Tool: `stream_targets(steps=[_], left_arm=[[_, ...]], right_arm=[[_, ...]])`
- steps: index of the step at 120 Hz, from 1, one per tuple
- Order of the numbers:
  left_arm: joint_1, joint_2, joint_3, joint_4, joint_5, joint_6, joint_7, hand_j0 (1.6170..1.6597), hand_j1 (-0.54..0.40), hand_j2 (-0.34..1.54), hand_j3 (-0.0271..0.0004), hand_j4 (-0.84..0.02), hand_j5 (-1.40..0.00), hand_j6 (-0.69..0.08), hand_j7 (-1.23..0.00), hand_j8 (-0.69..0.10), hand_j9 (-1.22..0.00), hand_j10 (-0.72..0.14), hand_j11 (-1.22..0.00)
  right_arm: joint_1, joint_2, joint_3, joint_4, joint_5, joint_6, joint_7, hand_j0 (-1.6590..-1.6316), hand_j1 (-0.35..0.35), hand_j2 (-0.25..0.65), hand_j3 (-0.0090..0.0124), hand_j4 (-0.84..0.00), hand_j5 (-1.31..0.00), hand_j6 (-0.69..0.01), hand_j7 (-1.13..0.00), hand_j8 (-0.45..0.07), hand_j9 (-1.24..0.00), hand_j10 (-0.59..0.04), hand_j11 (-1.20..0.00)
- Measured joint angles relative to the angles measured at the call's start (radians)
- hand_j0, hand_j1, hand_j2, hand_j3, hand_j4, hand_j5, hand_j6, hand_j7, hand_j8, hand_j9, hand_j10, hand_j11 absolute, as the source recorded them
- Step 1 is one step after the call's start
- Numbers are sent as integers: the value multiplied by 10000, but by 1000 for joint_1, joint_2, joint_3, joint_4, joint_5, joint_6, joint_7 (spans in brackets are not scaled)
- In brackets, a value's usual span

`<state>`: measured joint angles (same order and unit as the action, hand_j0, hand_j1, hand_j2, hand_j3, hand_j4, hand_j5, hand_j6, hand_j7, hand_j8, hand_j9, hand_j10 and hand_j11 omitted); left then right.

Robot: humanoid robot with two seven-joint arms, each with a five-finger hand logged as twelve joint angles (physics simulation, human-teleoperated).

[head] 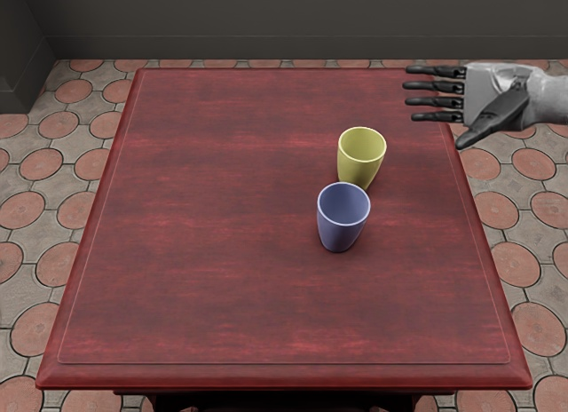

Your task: Pick up cup and place in cup with right hand

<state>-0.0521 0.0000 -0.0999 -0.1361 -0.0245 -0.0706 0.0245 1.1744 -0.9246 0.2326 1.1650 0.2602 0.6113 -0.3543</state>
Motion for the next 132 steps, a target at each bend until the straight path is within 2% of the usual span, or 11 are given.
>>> stream_targets(steps=[22, 41, 63, 67, 78, 88, 112, 132], left_arm=[[0, 0, 0, 0, 0, 0, 0, 16581, 3366, 23, -1, -107, -137, -108, -136, -107, -136, -106, -136], [0, 0, 0, 0, 0, 0, 0, 16581, 3365, 23, -1, -108, -137, -108, -137, -108, -137, -106, -137], [0, 0, 0, 0, 0, 0, 0, 16581, 3367, 22, -1, -106, -135, -107, -135, -106, -135, -105, -135], [0, 0, 0, 0, 0, 0, 0, 16581, 3368, 22, -1, -106, -134, -106, -134, -106, -134, -104, -134], [0, 0, 0, 0, 0, 0, 0, 16581, 3367, 22, -1, -106, -135, -107, -135, -106, -134, -105, -134], [0, 0, 0, 0, 0, 0, 0, 16581, 3368, 22, -1, -106, -134, -107, -134, -106, -134, -105, -134], [0, 0, 0, 0, 0, 0, 0, 16581, 3367, 22, -1, -107, -135, -108, -135, -107, -135, -106, -135], [0, 0, 0, 0, 0, 0, 0, 16581, 3368, 21, -1, -106, -134, -107, -134, -107, -134, -105, -134]], right_arm=[[0, 10, 9, 0, -57, 0, 2, -16580, -3491, 2, 0, 1, 4, 26, 0, 20, 3, 15, 3], [14, 14, 71, -4, -329, 0, 13, -16580, -3491, 4, 0, 0, 2, 16, 0, 12, 2, 9, 2], [28, 99, 129, 0, -594, -13, 17, -16581, -3491, 4, 0, -9, 0, -5, 0, -4, 1, -3, 1], [29, 116, 133, 1, -635, -26, 29, -16581, -3491, 5, 0, -11, 0, -8, 0, -7, 0, -5, 1], [31, 156, 138, 3, -739, -83, 82, -16581, -3491, 4, 0, -16, -1, -17, 0, -14, 0, -9, 0], [29, 193, 135, 4, -814, -140, 106, -16581, -3491, 6, 0, -17, -2, -21, 0, -16, -1, -11, 0], [18, 266, 114, 3, -924, -224, 122, -16581, -3470, 3, 0, -41, -27, -48, -24, -41, -26, -34, -25], [9, 304, 90, 2, -975, -264, 124, -16581, -2907, -89, 0, -514, -642, -524, -639, -516, -641, -508, -640]])
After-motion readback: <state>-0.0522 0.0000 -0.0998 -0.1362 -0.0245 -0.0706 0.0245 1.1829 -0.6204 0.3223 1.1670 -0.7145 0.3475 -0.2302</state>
